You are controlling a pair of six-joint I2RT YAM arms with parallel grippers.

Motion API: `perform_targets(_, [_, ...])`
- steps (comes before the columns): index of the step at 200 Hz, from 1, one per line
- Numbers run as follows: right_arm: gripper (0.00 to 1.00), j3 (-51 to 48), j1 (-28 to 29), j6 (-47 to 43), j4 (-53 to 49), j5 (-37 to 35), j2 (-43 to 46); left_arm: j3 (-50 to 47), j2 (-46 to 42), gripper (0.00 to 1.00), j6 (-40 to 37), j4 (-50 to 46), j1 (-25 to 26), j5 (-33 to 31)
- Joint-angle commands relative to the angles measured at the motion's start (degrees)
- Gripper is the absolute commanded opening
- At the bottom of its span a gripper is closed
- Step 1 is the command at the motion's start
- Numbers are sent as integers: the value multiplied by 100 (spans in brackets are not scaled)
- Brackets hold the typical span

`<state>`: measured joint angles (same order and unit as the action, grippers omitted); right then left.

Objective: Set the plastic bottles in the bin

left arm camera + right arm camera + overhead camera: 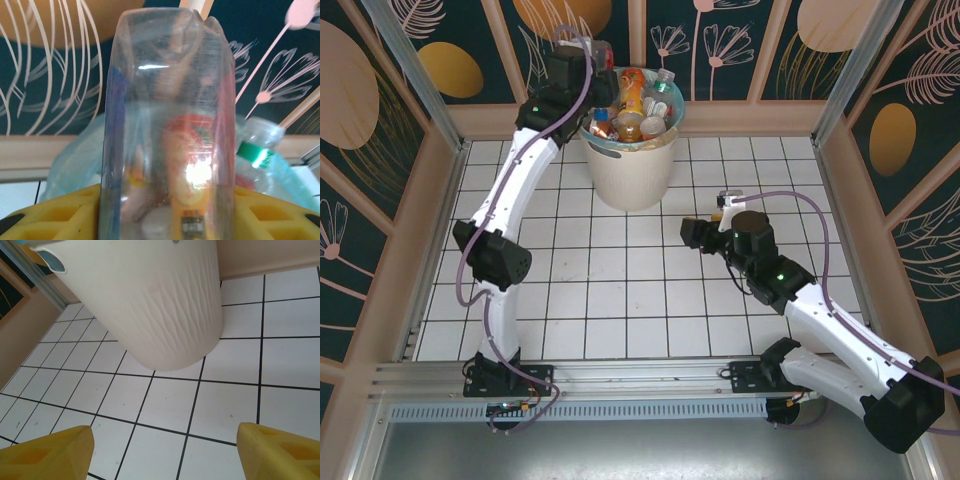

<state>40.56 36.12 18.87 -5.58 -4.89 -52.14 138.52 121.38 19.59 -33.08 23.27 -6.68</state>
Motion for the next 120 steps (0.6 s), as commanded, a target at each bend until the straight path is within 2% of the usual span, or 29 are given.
perform_targets(1, [76,116,43,125,-171,-4,168,228,79,61,-36,140,-5,-43])
perform_targets(38, [76,77,49,168,-164,48,213,228,177,79,-25,223,2,-52])
perform_targets(65, [76,101,51,196,-130,87,217,224,78,82,5,238,1,-144])
perform_targets(96, [76,163,54,170,-76,163,170,143,-26,77,-30,246,4,-215])
perform_targets(120, [76,142,57,152,-9,180,117,114,67,60,44,200,-5,-107])
